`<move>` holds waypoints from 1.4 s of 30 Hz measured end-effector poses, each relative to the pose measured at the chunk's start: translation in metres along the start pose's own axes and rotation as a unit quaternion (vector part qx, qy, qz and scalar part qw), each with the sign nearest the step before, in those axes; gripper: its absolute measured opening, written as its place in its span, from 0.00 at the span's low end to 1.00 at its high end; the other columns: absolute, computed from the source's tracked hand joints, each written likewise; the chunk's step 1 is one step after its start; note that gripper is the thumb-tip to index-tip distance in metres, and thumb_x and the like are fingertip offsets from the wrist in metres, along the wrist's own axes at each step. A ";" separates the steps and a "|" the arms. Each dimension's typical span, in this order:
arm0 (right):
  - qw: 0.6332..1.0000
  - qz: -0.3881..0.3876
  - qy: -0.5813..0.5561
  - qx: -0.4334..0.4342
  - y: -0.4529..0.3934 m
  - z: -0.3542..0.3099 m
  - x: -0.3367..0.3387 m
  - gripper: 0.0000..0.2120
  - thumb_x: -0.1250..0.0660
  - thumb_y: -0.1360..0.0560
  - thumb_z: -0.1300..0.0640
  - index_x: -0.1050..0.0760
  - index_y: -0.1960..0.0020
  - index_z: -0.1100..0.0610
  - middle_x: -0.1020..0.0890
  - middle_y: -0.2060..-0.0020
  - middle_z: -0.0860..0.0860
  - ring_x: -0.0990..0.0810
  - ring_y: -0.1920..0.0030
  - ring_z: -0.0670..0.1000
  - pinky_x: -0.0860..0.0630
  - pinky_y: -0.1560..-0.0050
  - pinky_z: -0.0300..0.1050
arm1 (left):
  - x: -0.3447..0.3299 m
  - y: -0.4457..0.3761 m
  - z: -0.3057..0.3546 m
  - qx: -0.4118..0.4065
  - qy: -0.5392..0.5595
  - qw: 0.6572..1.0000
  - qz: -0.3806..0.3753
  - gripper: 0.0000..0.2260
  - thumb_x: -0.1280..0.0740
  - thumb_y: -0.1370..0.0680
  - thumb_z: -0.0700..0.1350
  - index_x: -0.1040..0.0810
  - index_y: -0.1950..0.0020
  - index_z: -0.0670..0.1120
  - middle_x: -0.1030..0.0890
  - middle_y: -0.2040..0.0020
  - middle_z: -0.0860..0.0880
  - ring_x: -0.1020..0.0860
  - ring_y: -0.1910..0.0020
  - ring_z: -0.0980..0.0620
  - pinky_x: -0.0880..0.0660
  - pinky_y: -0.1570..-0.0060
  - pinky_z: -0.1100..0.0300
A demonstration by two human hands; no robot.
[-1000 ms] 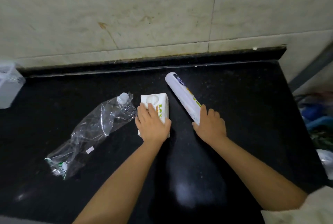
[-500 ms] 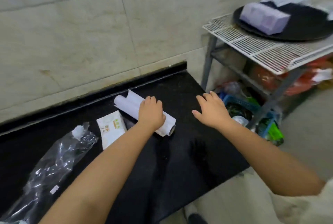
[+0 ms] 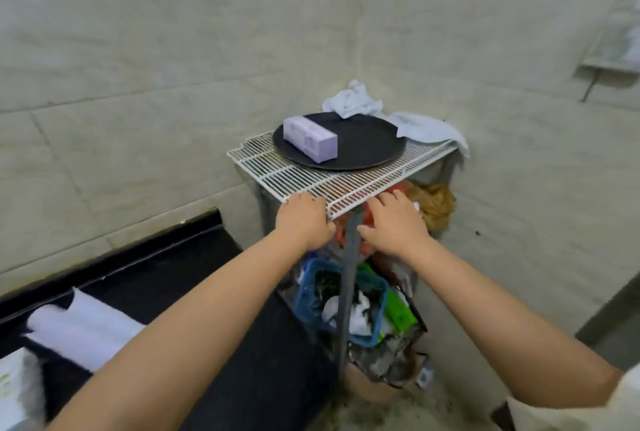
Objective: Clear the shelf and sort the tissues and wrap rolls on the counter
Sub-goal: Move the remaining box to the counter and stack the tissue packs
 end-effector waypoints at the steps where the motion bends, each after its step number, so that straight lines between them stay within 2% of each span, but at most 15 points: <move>1: 1.000 0.004 0.006 0.007 -0.010 0.014 0.004 0.25 0.39 0.27 0.45 0.34 0.36 0.59 0.29 0.35 0.60 0.35 0.33 0.60 0.37 0.31 0.54 | 0.005 -0.012 0.011 0.004 0.001 1.000 0.006 0.21 0.40 0.24 0.54 0.30 0.36 0.42 0.28 0.35 0.40 0.32 0.35 0.40 0.31 0.37 0.47; 5: 0.999 0.016 0.006 0.028 -0.051 0.055 0.018 0.25 0.40 0.27 0.44 0.32 0.36 0.58 0.28 0.36 0.59 0.33 0.35 0.60 0.36 0.33 0.53 | 0.014 -0.048 0.031 0.055 -0.003 0.998 0.011 0.21 0.40 0.24 0.55 0.29 0.38 0.42 0.27 0.36 0.40 0.30 0.36 0.41 0.31 0.38 0.47; 9: 0.998 0.007 0.002 0.065 -0.097 0.061 0.021 0.27 0.41 0.26 0.44 0.36 0.32 0.57 0.30 0.34 0.58 0.34 0.33 0.58 0.35 0.32 0.52 | 0.015 -0.074 0.024 0.109 -0.010 0.994 -0.001 0.21 0.41 0.23 0.55 0.31 0.35 0.44 0.29 0.33 0.41 0.32 0.33 0.42 0.33 0.36 0.47; 20: 0.985 -0.026 -0.059 0.157 -0.224 0.001 0.021 0.23 0.42 0.25 0.45 0.34 0.36 0.59 0.27 0.39 0.59 0.29 0.40 0.60 0.28 0.44 0.52 | 0.025 -0.149 -0.053 0.230 -0.009 0.973 -0.013 0.19 0.42 0.22 0.53 0.32 0.36 0.43 0.29 0.34 0.41 0.33 0.33 0.42 0.33 0.37 0.46; 24: 0.982 -0.058 -0.090 0.156 -0.259 -0.028 0.004 0.27 0.40 0.27 0.42 0.36 0.34 0.57 0.31 0.37 0.59 0.31 0.38 0.61 0.30 0.43 0.52 | 0.020 -0.150 -0.089 0.282 0.003 0.959 -0.012 0.21 0.42 0.22 0.53 0.34 0.32 0.44 0.31 0.31 0.41 0.35 0.31 0.42 0.35 0.33 0.46; 26: 0.979 -0.066 -0.112 0.156 -0.270 -0.037 -0.007 0.27 0.38 0.27 0.42 0.36 0.35 0.57 0.33 0.37 0.58 0.30 0.39 0.60 0.28 0.47 0.50 | 0.016 -0.141 -0.102 0.311 -0.003 0.950 -0.016 0.21 0.42 0.21 0.52 0.35 0.31 0.44 0.32 0.31 0.42 0.35 0.31 0.42 0.36 0.33 0.47; 28: 0.977 -0.054 -0.134 0.158 -0.275 -0.042 -0.016 0.24 0.36 0.27 0.46 0.36 0.37 0.58 0.35 0.38 0.58 0.29 0.42 0.59 0.30 0.56 0.47 | 0.009 -0.127 -0.113 0.347 -0.009 0.938 -0.022 0.21 0.43 0.21 0.53 0.35 0.32 0.44 0.31 0.32 0.42 0.34 0.32 0.42 0.35 0.34 0.48; 30: 0.975 -0.030 -0.135 0.176 -0.277 -0.043 -0.020 0.21 0.36 0.27 0.51 0.36 0.39 0.59 0.35 0.38 0.58 0.30 0.44 0.59 0.32 0.59 0.46 | 0.003 -0.110 -0.120 0.386 -0.010 0.922 -0.020 0.20 0.44 0.21 0.53 0.34 0.34 0.43 0.30 0.33 0.42 0.33 0.33 0.42 0.34 0.36 0.48; 32: 0.969 -0.023 -0.139 0.204 -0.274 -0.042 -0.017 0.21 0.37 0.27 0.53 0.36 0.38 0.61 0.35 0.38 0.59 0.31 0.42 0.61 0.33 0.58 0.48 | -0.004 -0.092 -0.121 0.424 -0.007 0.905 -0.018 0.19 0.43 0.21 0.52 0.33 0.35 0.42 0.29 0.34 0.41 0.32 0.34 0.41 0.33 0.38 0.48; 36: 0.939 0.005 -0.195 0.283 -0.252 -0.048 0.019 0.22 0.39 0.26 0.53 0.35 0.36 0.63 0.33 0.38 0.62 0.31 0.40 0.65 0.30 0.47 0.52 | -0.017 -0.054 -0.113 0.485 0.003 0.874 -0.021 0.22 0.43 0.21 0.52 0.34 0.31 0.43 0.30 0.33 0.41 0.33 0.34 0.40 0.31 0.39 0.47; 39: 0.906 0.020 -0.217 0.363 -0.207 -0.067 0.045 0.21 0.38 0.27 0.53 0.33 0.38 0.64 0.32 0.38 0.62 0.30 0.41 0.65 0.29 0.47 0.53 | -0.023 -0.018 -0.105 0.525 0.002 0.851 -0.022 0.23 0.42 0.21 0.53 0.35 0.31 0.41 0.30 0.34 0.40 0.32 0.34 0.40 0.31 0.39 0.47; 42: 0.871 0.009 -0.231 0.435 -0.147 -0.099 0.055 0.21 0.39 0.27 0.54 0.34 0.38 0.63 0.33 0.38 0.62 0.30 0.41 0.64 0.29 0.47 0.54 | -0.024 0.030 -0.099 0.571 -0.005 0.821 -0.011 0.21 0.41 0.22 0.53 0.32 0.35 0.40 0.28 0.36 0.39 0.30 0.36 0.40 0.30 0.41 0.48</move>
Point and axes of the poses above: each hand's wrist, its own y-axis away from the middle knuckle, its own x-axis out of the back of the hand, z = x × y, the point moved 7 cm from there along -y, towards the middle knuckle
